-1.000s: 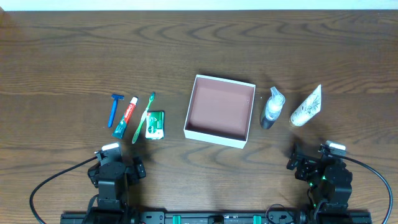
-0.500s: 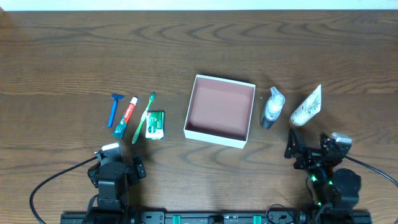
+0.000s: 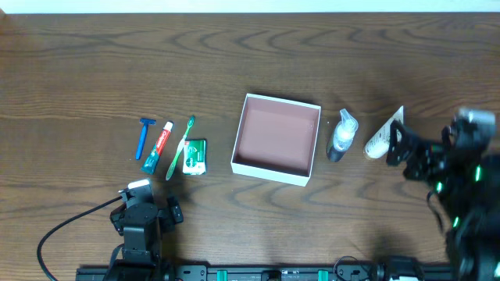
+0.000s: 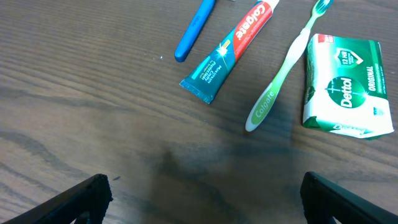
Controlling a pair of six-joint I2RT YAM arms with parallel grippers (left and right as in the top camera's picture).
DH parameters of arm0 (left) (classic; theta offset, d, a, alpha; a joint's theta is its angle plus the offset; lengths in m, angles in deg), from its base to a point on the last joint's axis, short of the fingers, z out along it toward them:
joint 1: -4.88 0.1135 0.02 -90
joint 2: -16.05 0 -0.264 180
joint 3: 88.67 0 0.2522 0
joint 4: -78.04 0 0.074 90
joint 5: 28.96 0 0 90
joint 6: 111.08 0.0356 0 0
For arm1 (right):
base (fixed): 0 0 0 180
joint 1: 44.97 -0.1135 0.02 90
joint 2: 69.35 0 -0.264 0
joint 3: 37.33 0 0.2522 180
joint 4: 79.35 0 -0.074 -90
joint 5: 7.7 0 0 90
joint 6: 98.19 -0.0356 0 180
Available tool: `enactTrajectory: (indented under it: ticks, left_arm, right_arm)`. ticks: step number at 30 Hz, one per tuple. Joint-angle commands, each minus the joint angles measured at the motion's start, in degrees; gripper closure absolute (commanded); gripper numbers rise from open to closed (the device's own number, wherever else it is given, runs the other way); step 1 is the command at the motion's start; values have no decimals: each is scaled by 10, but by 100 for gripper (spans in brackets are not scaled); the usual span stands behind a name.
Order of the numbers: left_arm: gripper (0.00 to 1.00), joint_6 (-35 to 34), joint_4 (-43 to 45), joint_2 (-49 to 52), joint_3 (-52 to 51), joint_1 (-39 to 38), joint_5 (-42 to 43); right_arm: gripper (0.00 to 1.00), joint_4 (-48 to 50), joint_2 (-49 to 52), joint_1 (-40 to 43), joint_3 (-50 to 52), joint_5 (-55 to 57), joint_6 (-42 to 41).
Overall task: Pack container
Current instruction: 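Grasp the white lotion tube with the right gripper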
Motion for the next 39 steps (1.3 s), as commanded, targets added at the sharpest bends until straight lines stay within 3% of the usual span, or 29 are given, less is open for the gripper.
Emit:
enactTrajectory:
  ticks: [1,4,9,14,17,19,21,25,26,32,39]
  left_arm:
    - [2,2,0,-4,-7,3,-5]
    - [2,2,0,-4,-7,3,-5]
    - [2,2,0,-4,-7,3,-5]
    - [2,2,0,-4,-7,3,-5]
    - [2,2,0,-4,-7,3,-5]
    - [2,2,0,-4,-7,3,-5]
    - [2,2,0,-4,-7,3,-5]
    - [2,2,0,-4,-7,3,-5]
    - [2,2,0,-4,-7,3,-5]
    - [2,2,0,-4,-7,3,-5]
    - [2,2,0,-4,-7,3,-5]
  right_arm:
    - [1,-77,101,9,-104,12,59]
    - [1,-143,185,9,-165,-6,85]
    - [1,-126,287,14,-172,7,84]
    - [15,-140,375,30,-172,7,75]
    - [16,-155,410,34,-171,7,75]
    - [23,-163,430,34,-171,7,75]
    - [38,-166,444,33,-170,7,75]
    - [92,-168,457,34,-170,7,49]
    - [99,-167,456,34,-170,9,43]
    - [99,-168,403,33,-174,77,18]
    - [99,-195,246,21,-243,101,18]
